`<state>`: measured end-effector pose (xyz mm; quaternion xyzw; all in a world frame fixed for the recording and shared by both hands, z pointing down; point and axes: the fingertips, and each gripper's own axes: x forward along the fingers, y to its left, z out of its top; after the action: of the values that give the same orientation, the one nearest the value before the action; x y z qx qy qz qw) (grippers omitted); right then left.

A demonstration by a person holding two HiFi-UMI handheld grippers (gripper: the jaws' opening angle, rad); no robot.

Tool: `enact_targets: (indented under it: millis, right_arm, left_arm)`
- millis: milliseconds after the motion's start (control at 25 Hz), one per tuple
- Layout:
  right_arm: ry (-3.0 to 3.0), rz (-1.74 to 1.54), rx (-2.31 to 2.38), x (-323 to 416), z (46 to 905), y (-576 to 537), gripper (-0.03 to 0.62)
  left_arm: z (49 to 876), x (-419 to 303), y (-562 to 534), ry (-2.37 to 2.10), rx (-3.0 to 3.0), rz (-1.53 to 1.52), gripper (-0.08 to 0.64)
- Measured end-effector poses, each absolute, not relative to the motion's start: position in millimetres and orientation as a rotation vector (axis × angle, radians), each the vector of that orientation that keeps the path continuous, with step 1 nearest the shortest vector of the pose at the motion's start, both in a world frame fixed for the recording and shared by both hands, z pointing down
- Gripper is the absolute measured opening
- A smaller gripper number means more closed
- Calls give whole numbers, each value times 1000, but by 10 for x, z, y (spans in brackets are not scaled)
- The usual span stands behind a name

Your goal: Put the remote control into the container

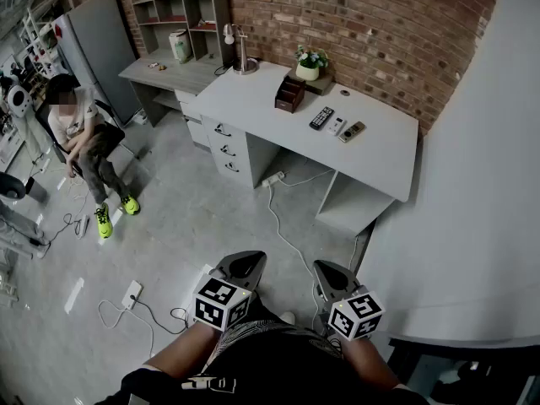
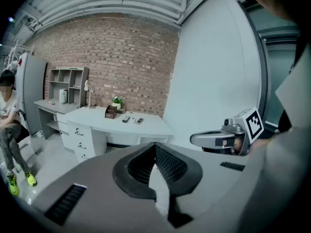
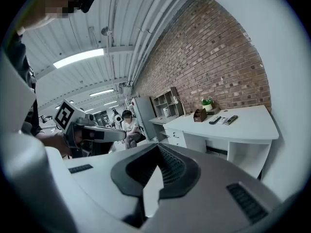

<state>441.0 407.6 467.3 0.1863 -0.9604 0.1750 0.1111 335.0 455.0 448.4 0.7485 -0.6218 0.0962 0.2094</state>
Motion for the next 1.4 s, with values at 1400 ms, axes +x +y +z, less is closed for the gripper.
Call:
enact_targets:
  millis: [1400]
  right_arm:
    - [-2680,583,423,2786,5077,3459,8]
  left_arm:
    - [4823,1731,3786,-1703,1938,225,-6]
